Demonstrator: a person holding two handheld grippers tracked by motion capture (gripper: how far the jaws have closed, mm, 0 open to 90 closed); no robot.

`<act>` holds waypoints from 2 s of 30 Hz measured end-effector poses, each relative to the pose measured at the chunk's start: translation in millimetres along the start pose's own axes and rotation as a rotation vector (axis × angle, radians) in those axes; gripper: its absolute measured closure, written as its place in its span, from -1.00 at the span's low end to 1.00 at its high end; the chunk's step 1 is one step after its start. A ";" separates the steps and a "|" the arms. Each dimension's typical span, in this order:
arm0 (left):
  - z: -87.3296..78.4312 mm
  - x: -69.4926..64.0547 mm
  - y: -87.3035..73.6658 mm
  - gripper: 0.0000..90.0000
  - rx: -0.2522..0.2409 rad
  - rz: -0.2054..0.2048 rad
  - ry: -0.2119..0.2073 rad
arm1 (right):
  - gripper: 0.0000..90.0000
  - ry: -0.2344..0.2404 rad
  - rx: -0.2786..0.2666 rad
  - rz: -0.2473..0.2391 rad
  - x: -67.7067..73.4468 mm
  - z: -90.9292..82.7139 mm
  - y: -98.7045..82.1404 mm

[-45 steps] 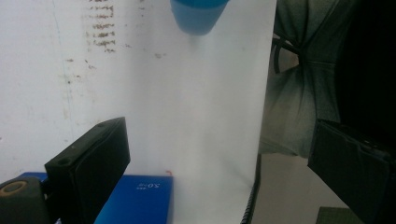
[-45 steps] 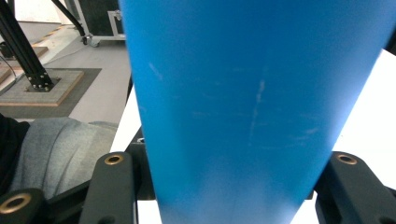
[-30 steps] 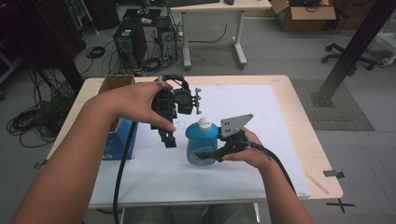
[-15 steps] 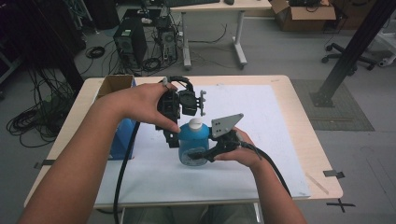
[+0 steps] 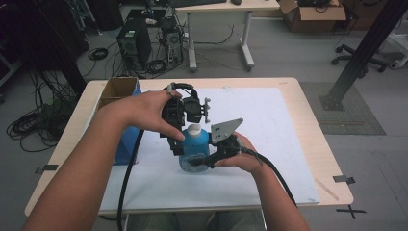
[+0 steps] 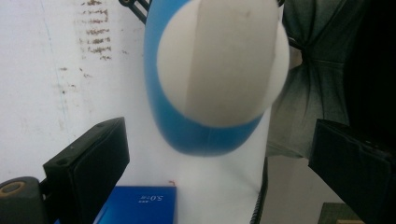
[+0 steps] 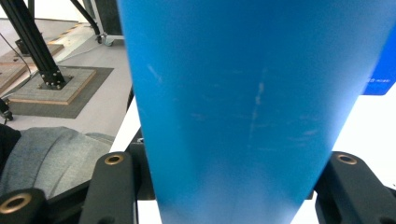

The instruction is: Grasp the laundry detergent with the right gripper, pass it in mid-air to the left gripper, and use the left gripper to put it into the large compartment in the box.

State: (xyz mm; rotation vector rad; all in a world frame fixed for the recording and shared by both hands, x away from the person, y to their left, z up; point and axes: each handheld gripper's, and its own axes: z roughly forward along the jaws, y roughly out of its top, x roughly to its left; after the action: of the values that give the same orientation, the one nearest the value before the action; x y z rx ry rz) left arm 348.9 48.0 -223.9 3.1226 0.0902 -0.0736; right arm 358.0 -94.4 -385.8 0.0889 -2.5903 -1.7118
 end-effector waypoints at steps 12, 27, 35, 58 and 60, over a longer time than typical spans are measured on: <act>5.9 -4.8 5.1 -0.89 0.006 0.017 0.014 | -0.01 0.000 -0.006 -0.011 1.2 6.4 4.0; 9.5 -7.2 8.1 -0.88 0.005 0.008 0.032 | -0.01 -0.001 -0.008 -0.021 3.4 9.0 9.7; 9.7 -8.4 9.4 -0.88 0.003 0.007 0.036 | -0.01 0.001 -0.008 -0.025 3.7 10.7 13.5; 12.3 -10.5 11.6 -0.76 0.008 0.014 0.061 | -0.01 0.004 -0.012 -0.049 5.6 16.3 21.8; 12.4 -10.9 11.6 -0.70 0.009 0.018 0.057 | -0.01 0.004 -0.013 -0.048 5.8 16.6 21.8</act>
State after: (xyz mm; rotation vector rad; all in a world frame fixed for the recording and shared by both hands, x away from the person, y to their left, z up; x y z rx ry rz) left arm 338.2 35.6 -235.6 3.1341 0.0632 0.0149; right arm 350.6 -71.0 -372.2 0.1556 -2.5946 -1.7426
